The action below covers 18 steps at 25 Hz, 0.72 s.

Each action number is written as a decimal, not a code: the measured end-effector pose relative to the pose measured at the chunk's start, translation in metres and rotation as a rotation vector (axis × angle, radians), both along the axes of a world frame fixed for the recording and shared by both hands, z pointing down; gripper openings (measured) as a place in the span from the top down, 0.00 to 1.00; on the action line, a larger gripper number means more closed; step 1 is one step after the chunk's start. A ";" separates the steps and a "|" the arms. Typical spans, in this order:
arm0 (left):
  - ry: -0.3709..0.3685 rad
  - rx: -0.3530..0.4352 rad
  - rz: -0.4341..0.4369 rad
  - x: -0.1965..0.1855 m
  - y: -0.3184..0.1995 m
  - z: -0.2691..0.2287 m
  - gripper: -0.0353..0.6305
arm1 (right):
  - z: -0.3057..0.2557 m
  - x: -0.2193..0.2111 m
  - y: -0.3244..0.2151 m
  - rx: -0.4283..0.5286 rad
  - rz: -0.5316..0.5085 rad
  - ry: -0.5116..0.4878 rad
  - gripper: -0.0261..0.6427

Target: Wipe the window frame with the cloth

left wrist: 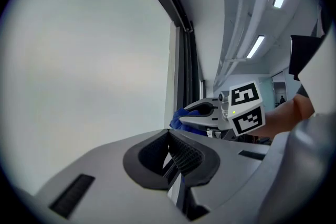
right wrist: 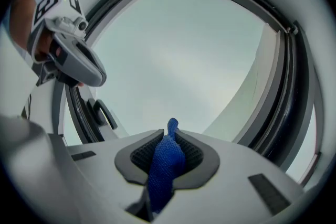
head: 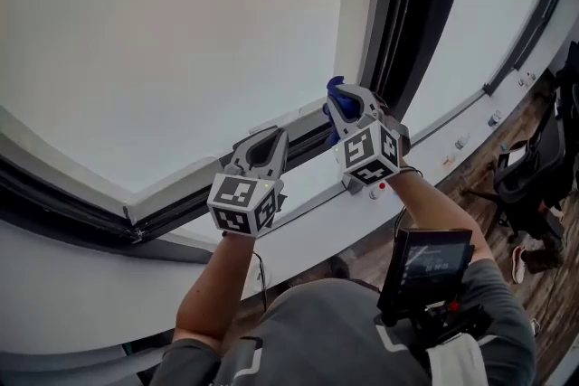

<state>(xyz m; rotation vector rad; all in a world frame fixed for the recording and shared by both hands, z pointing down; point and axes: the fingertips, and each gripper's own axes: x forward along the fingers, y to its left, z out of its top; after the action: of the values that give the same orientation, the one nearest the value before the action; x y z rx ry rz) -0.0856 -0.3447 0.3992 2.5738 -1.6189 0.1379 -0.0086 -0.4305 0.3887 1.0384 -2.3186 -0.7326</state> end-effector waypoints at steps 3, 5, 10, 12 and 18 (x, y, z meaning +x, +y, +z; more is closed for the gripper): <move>-0.005 0.016 -0.050 -0.021 0.016 -0.005 0.94 | -0.013 -0.016 0.022 -0.053 -0.045 -0.103 0.86; 0.000 0.032 -0.086 -0.032 0.027 -0.010 0.93 | -0.020 -0.023 0.033 -0.092 -0.071 -0.175 0.86; 0.028 0.071 -0.171 -0.056 0.059 -0.019 0.93 | -0.032 -0.040 0.062 -0.208 -0.140 -0.344 0.86; 0.022 0.086 -0.207 -0.063 0.072 -0.025 0.93 | -0.036 -0.042 0.072 -0.249 -0.161 -0.396 0.86; 0.012 0.105 -0.345 -0.105 0.119 -0.029 0.94 | -0.044 -0.057 0.111 -0.338 -0.255 -0.496 0.86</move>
<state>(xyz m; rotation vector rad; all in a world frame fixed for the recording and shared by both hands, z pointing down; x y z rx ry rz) -0.1905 -0.2253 0.3702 2.3110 -2.0841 0.0098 -0.0661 -0.3195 0.3448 0.8451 -2.9056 -0.1565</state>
